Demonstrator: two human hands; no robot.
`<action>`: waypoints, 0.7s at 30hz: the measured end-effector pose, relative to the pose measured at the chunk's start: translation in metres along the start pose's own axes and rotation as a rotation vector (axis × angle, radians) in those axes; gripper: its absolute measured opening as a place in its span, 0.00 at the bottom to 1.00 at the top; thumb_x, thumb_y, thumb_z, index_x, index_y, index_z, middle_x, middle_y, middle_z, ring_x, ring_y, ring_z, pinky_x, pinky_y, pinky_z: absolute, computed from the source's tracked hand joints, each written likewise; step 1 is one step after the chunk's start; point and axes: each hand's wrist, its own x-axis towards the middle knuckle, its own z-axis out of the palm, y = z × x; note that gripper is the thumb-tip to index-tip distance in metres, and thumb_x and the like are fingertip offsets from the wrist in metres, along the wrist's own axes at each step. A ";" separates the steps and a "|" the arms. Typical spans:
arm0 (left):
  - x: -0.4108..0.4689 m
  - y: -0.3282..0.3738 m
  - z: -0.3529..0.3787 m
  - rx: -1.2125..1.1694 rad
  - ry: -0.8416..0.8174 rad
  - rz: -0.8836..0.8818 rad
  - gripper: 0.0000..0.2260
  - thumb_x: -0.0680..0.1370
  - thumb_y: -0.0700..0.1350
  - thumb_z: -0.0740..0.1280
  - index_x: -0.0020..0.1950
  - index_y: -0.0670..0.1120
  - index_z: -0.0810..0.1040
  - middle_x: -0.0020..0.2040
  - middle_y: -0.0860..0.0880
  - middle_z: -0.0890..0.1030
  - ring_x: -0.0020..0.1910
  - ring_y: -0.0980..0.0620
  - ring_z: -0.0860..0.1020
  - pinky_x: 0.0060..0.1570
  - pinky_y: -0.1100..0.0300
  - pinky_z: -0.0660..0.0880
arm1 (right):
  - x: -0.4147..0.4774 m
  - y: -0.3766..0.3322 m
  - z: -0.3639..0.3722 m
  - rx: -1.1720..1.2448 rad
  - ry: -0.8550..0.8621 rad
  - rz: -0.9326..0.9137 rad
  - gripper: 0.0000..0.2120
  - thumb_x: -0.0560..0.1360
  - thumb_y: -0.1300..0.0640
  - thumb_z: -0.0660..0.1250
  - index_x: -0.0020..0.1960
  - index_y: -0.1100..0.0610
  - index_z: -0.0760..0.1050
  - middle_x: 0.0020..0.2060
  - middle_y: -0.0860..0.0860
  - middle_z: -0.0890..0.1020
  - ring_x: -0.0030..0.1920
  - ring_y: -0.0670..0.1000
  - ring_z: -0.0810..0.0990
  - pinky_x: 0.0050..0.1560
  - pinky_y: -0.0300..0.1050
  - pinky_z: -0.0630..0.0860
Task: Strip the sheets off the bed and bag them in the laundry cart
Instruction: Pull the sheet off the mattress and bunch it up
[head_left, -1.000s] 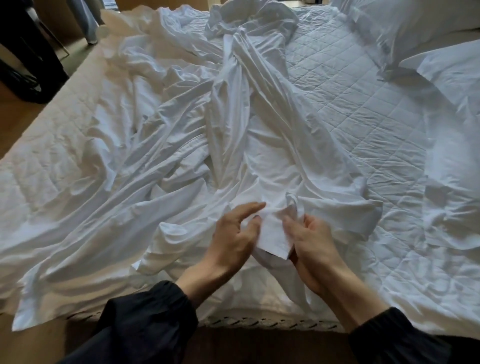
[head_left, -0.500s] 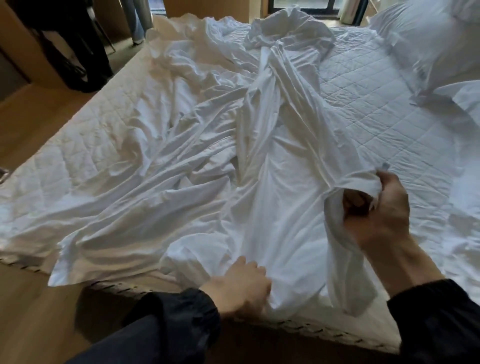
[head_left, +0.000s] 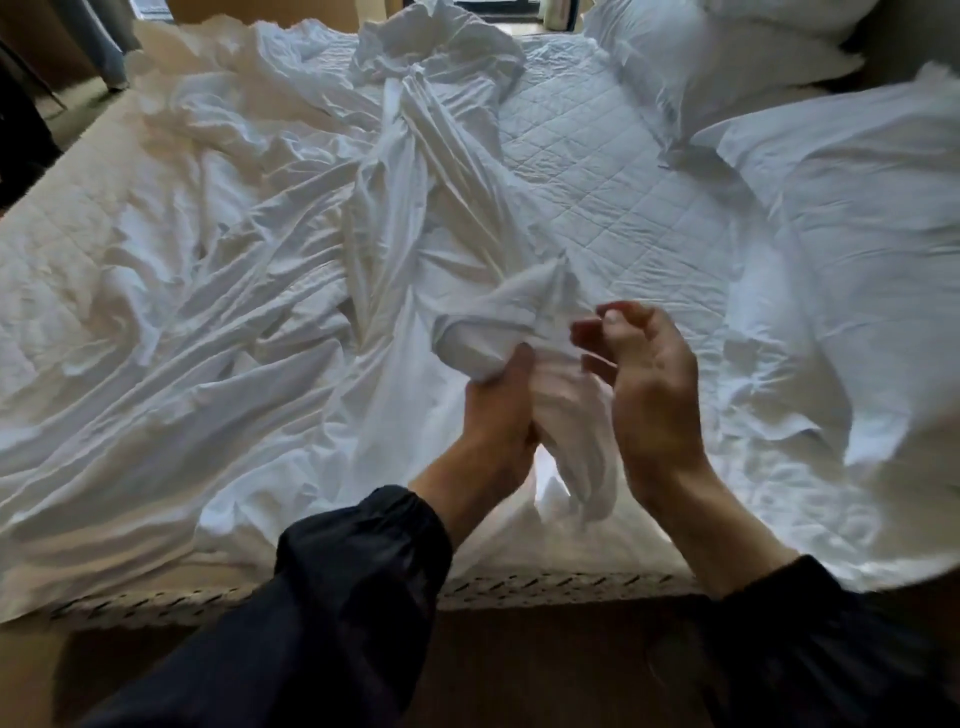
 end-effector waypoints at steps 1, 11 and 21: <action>0.006 0.014 -0.001 -0.137 0.005 -0.059 0.08 0.80 0.44 0.63 0.48 0.42 0.78 0.40 0.44 0.84 0.40 0.46 0.83 0.41 0.54 0.79 | -0.008 0.012 -0.007 -0.168 0.124 -0.079 0.06 0.77 0.59 0.62 0.54 0.56 0.73 0.49 0.52 0.80 0.52 0.52 0.79 0.52 0.44 0.75; 0.021 0.098 -0.020 -0.550 -0.076 -0.095 0.19 0.84 0.45 0.51 0.59 0.32 0.74 0.43 0.38 0.81 0.39 0.43 0.82 0.37 0.54 0.82 | -0.013 0.159 0.032 -0.567 0.233 0.376 0.39 0.72 0.50 0.72 0.76 0.56 0.55 0.69 0.57 0.68 0.67 0.59 0.70 0.64 0.58 0.70; 0.052 0.056 -0.140 -0.244 0.367 0.000 0.14 0.82 0.42 0.57 0.65 0.40 0.73 0.55 0.41 0.81 0.46 0.43 0.81 0.35 0.50 0.81 | 0.032 0.100 -0.022 -0.642 0.628 -0.033 0.10 0.72 0.66 0.62 0.53 0.59 0.72 0.49 0.59 0.80 0.49 0.62 0.78 0.42 0.46 0.65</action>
